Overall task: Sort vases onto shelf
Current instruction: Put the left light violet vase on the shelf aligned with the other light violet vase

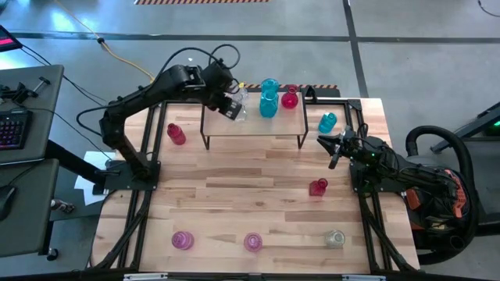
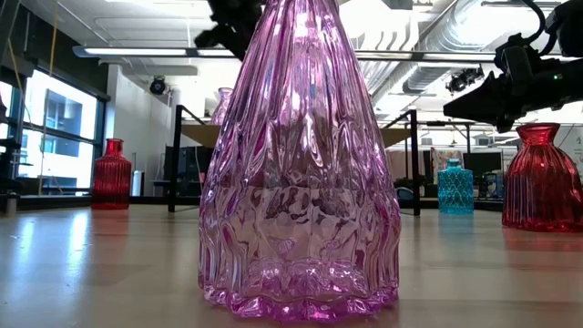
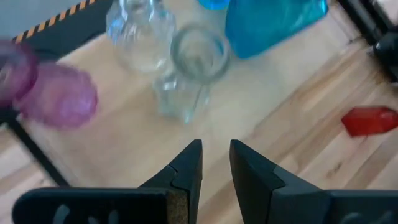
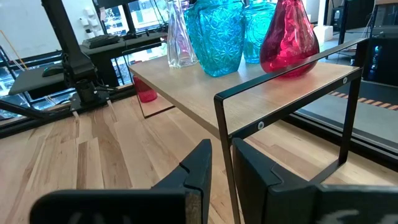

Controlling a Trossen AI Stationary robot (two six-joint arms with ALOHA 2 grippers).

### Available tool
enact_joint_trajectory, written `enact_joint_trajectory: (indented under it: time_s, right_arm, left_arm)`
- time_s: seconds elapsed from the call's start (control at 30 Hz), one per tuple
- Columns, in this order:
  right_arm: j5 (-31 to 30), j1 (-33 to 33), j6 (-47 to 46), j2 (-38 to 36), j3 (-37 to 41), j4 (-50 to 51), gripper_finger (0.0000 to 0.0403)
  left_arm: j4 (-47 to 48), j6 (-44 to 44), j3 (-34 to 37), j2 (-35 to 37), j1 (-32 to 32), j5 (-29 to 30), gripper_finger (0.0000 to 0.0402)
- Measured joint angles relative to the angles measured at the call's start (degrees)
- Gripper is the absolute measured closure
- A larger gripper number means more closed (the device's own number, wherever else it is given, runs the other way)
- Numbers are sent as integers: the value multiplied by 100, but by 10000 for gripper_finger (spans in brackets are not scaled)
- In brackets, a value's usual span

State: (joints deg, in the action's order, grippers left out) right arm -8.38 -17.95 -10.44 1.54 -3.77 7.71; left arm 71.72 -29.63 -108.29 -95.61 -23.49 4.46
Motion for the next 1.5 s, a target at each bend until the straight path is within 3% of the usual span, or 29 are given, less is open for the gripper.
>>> enact_joint_trajectory:
  time_s: [0.23, 0.4, 0.6, 0.9, 1.1, 1.5]
  right_arm:
    - [0, -1, 0, 0, 0, 0, 355]
    - [0, 0, 0, 0, 0, 0, 355]
    - [0, 0, 0, 0, 0, 0, 355]
    - [-1, 1, 0, 0, 0, -1, 355]
    - [0, 1, 0, 0, 0, -1, 355]
    - [0, -1, 0, 0, 1, -1, 355]
  left_arm:
    - [1110, -377, 0, 343, 449, 179, 328]
    - [1760, -584, 0, 534, 1115, 334, 328]
    - [1819, -790, 208, 852, 1945, 676, 328]
    - [1825, -1783, 1546, 1946, 2978, 518, 328]
    - [1593, -2989, 2376, 2551, 3990, 508, 328]
    - [68, -4528, 4113, 2736, 5956, 38, 328]
